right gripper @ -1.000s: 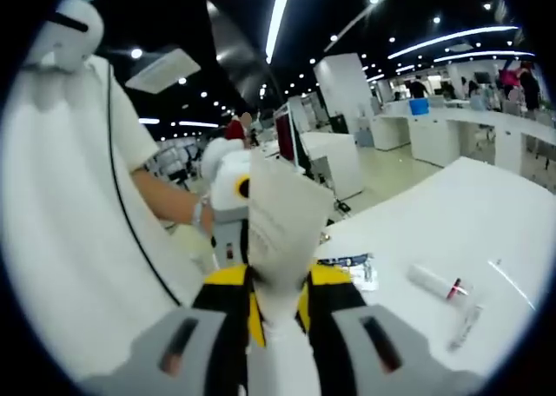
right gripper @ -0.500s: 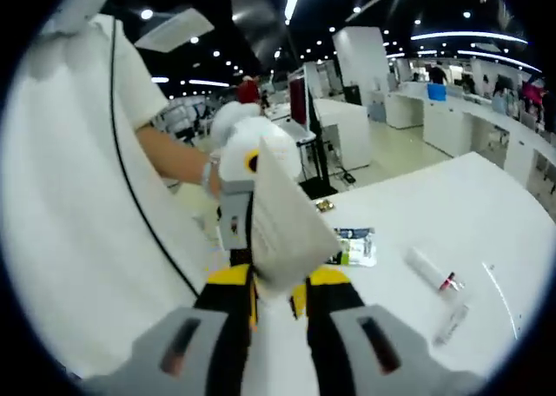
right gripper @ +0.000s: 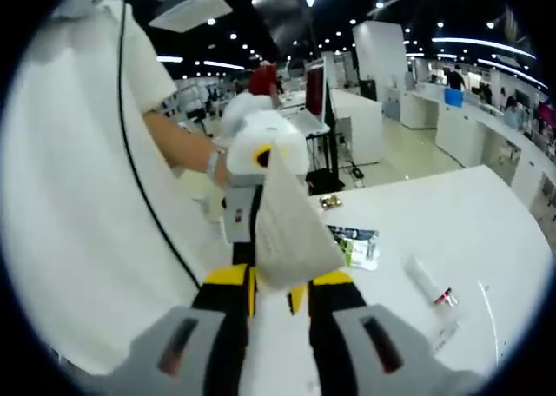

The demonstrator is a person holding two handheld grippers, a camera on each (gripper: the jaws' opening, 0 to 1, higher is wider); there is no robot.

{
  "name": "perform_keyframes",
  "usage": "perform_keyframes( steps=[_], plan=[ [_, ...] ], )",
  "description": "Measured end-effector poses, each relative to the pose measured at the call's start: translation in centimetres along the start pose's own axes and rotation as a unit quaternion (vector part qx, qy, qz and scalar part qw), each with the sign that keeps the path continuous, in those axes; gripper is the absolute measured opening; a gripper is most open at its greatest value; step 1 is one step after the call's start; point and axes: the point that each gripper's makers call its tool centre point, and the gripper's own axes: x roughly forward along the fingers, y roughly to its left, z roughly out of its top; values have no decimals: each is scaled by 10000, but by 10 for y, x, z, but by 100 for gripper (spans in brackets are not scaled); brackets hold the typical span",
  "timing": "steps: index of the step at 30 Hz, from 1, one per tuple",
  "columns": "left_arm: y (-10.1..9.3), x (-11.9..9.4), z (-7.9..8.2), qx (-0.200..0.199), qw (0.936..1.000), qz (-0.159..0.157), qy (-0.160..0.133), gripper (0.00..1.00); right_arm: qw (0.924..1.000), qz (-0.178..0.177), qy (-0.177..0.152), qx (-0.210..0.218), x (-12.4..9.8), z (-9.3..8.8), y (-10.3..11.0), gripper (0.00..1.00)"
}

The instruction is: Arrange the skincare products in the storage area until every visible bottle or jar stands upright without overlapping.

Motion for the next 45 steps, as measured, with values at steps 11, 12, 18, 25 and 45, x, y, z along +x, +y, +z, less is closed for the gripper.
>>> perform_keyframes(
  steps=[11, 12, 18, 25, 45],
  plan=[
    [3, -1, -14, 111, 9997, 111, 186, 17, 9995, -6, 216, -225, 2, -1, 1, 23],
    [3, -1, -16, 117, 9997, 117, 202, 17, 9995, -4, 222, -214, 2, -2, 1, 23],
    [2, -1, -22, 142, 9995, 125, 249, 17, 9990, 72, 354, -274, 4, -4, 2, 23],
    [1, 2, -38, 293, 9977, 110, 600, 17, 9980, 275, 361, -447, 1, 5, 11, 20],
    [2, 18, -70, 693, 9904, 217, 1178, 24, 9849, 367, 1462, -854, 25, -31, 23, 4]
  ],
)
